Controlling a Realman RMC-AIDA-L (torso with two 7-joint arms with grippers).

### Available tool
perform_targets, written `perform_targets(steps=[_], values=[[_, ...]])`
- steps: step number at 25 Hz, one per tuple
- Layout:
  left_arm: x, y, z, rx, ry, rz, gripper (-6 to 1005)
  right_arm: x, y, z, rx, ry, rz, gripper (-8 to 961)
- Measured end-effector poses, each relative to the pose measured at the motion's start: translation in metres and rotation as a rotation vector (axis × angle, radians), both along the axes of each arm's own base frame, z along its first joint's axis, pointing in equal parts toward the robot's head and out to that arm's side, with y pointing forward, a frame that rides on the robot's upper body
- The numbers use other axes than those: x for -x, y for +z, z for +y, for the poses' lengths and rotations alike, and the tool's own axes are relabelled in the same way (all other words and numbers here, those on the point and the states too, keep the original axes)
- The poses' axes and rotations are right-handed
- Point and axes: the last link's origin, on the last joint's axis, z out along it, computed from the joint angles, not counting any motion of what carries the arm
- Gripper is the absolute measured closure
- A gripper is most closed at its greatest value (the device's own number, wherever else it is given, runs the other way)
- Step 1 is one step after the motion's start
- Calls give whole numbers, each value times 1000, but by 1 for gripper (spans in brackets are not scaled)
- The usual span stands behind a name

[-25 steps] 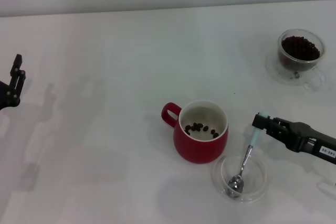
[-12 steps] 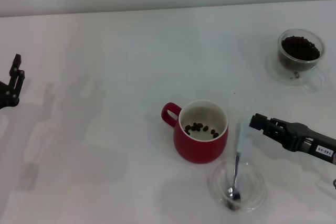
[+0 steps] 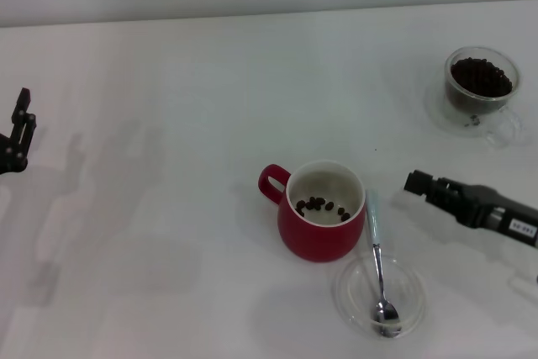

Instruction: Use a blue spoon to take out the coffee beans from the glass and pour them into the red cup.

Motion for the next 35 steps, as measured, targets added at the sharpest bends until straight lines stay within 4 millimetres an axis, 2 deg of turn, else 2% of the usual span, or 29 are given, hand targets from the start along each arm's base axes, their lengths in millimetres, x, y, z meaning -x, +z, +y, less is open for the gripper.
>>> perform_targets(steps=[4,9,12,17,21,27,35], values=[[-1,0,1,-1,-2,1,446,-3,16,10,-66,1,-16,758],[1,4,4,-20,7,-2,446,-14,55,23,-235,-8,-69,758],[1,9,8,-47,20,-12,446,-28,87,21,-351,-48,-100,758],[5,15,15,-84,65,-37,445,-54,124,8,-569,-128,-208,758],[7,15,21,-89,104,-47,445,-68,136,3,-697,-166,-340,758],[13,17,35,-117,204,-99,444,-74,132,9,-787,-186,-489,758],[1,15,35,-127,153,-133,444,-76,139,8,-865,-214,-521,758]])
